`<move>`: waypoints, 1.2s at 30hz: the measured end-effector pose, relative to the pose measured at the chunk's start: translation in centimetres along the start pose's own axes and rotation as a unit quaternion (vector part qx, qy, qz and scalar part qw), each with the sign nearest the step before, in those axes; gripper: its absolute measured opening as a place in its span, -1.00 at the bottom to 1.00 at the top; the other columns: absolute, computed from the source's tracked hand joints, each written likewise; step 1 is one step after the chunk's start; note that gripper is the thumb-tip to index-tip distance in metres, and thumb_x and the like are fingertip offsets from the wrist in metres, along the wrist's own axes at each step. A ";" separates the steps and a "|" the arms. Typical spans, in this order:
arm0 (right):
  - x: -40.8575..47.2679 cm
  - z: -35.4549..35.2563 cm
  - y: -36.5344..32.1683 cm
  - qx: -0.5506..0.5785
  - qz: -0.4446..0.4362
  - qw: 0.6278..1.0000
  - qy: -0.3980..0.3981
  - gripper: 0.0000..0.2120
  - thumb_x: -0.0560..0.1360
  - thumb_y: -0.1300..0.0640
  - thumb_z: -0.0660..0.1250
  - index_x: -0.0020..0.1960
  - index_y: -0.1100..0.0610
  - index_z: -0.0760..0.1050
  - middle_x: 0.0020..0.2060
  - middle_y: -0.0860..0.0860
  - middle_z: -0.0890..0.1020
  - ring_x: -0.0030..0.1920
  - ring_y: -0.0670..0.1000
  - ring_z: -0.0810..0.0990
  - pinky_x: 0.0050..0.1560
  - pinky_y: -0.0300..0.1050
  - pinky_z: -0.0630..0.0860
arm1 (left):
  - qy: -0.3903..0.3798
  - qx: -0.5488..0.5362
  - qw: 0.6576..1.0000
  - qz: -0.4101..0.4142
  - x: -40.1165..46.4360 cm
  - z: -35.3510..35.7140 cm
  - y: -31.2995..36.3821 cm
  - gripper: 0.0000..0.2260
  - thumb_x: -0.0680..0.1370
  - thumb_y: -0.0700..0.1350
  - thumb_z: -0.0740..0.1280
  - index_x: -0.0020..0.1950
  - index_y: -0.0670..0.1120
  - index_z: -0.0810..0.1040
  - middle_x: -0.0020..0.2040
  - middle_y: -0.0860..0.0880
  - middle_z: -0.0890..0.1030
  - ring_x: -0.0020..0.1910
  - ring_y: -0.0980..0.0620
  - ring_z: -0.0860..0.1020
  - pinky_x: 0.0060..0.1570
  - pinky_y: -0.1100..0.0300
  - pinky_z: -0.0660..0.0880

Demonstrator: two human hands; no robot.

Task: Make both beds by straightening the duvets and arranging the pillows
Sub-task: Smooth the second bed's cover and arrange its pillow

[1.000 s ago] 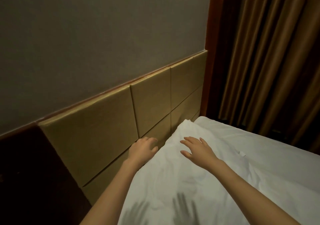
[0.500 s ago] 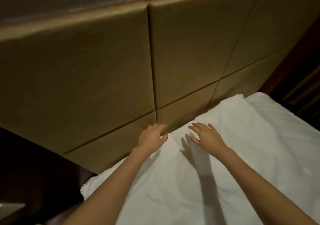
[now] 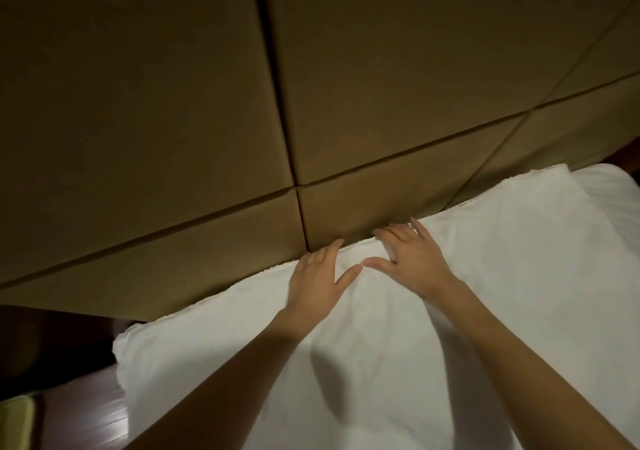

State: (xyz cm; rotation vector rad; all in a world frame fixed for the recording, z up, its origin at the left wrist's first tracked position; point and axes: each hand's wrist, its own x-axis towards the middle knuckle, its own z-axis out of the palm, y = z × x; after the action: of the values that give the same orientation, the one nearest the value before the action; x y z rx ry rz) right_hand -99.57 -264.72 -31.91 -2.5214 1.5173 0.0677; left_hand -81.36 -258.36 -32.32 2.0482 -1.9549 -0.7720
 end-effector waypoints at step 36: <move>-3.1 -1.8 -0.4 -0.095 0.032 0.994 0.032 -0.17 0.26 -0.59 -0.13 -0.09 0.09 0.48 -0.31 0.07 0.65 -0.14 0.15 0.62 -0.05 -0.07 0.37 | -0.052 0.166 0.984 -0.038 -3.3 -2.8 -0.4 -0.38 0.47 0.44 0.01 0.20 -0.03 0.42 0.03 -0.05 0.63 0.07 -0.07 0.57 -0.01 0.14 0.39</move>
State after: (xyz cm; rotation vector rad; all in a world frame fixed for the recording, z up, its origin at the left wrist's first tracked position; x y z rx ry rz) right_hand -100.77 -262.22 -29.67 -2.6437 1.6913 0.1488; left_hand -79.53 -255.66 -29.38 2.3236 -2.1996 -0.6119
